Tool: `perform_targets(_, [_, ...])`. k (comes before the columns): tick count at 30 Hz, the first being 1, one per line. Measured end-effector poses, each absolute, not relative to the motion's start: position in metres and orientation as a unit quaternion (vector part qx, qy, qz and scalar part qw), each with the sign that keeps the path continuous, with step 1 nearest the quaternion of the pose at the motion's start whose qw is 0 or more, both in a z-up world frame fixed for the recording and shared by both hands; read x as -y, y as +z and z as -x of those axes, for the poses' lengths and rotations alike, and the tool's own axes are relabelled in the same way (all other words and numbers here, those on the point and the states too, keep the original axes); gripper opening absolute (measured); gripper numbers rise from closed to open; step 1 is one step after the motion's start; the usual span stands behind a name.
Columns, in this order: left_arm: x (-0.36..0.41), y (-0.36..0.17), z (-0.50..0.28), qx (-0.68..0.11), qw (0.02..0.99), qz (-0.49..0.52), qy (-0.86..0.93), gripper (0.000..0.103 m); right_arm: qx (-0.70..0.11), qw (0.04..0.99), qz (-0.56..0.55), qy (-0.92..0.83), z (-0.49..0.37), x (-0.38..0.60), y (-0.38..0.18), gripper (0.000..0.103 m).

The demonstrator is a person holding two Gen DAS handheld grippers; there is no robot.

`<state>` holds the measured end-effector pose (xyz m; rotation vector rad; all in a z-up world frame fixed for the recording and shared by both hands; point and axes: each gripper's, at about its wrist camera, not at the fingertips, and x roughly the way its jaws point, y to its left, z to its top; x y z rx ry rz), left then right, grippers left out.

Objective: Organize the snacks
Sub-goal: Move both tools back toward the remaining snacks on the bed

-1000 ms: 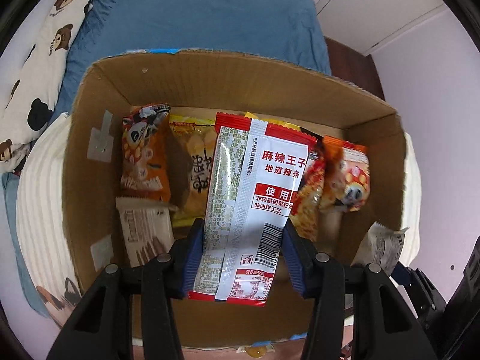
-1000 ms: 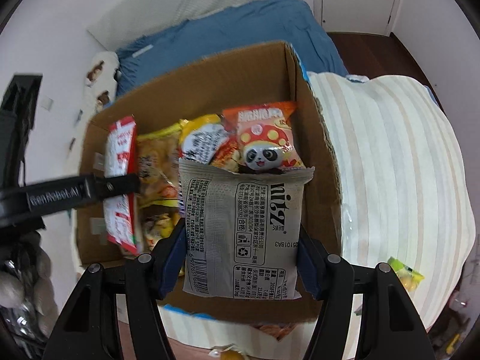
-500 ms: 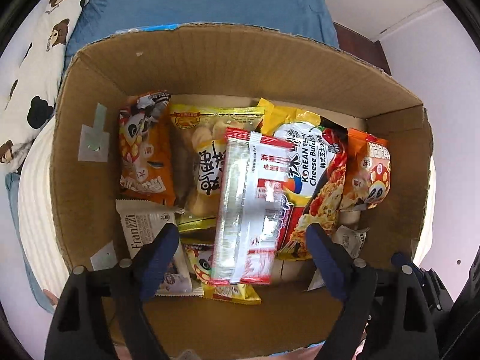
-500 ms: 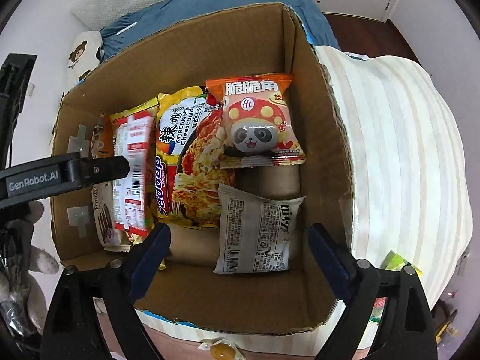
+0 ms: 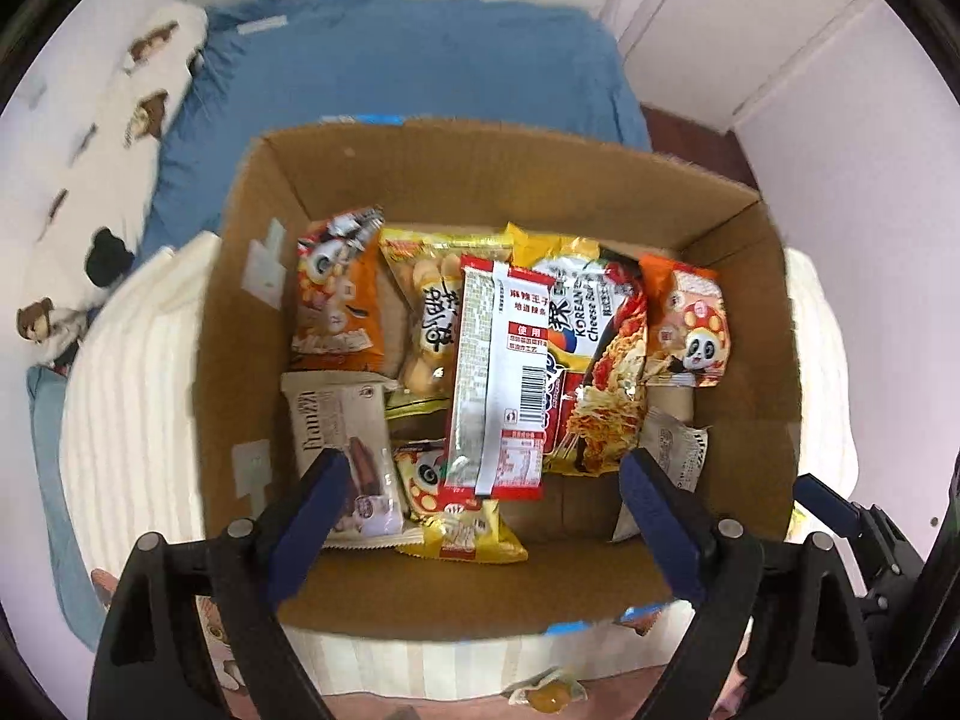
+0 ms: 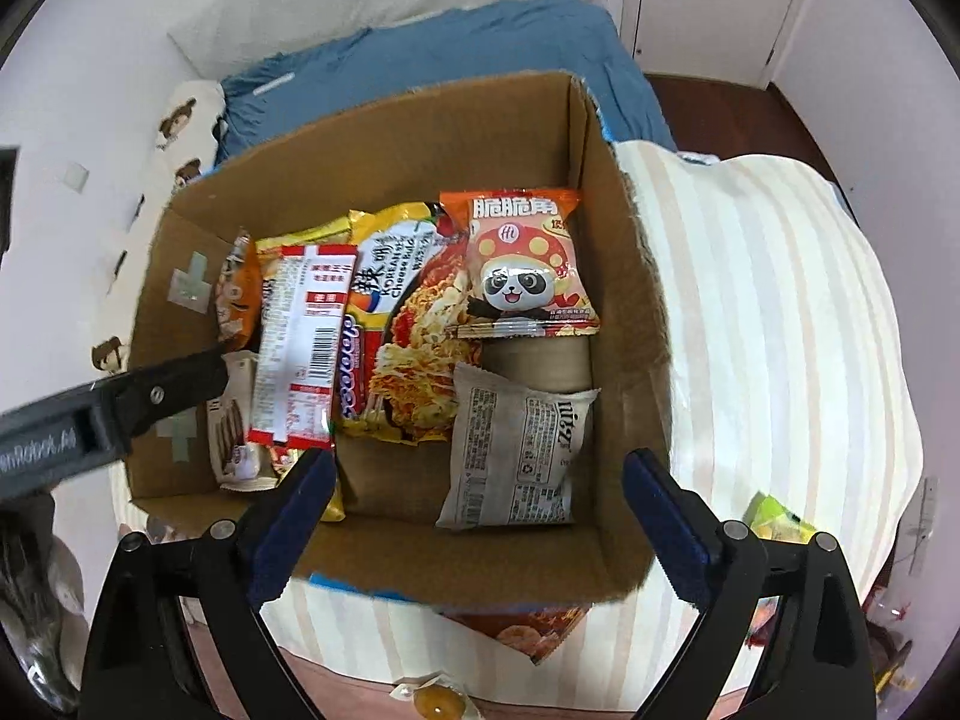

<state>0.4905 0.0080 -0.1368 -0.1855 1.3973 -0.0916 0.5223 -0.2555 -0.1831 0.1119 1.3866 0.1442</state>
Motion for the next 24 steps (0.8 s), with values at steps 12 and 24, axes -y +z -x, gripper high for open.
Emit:
perform_targets(12, [-0.019, -0.081, -0.404, -0.538, 0.84, 0.066, -0.003, 0.092, -0.554, 0.828, -0.023, 0.079, -0.449, 0.254, -0.119, 0.098])
perform_targets(24, [-0.016, -0.046, -0.328, -0.493, 0.868, 0.064, 0.002, 0.092, -0.511, 0.852, -0.028, 0.106, -0.381, 0.256, -0.073, 0.098])
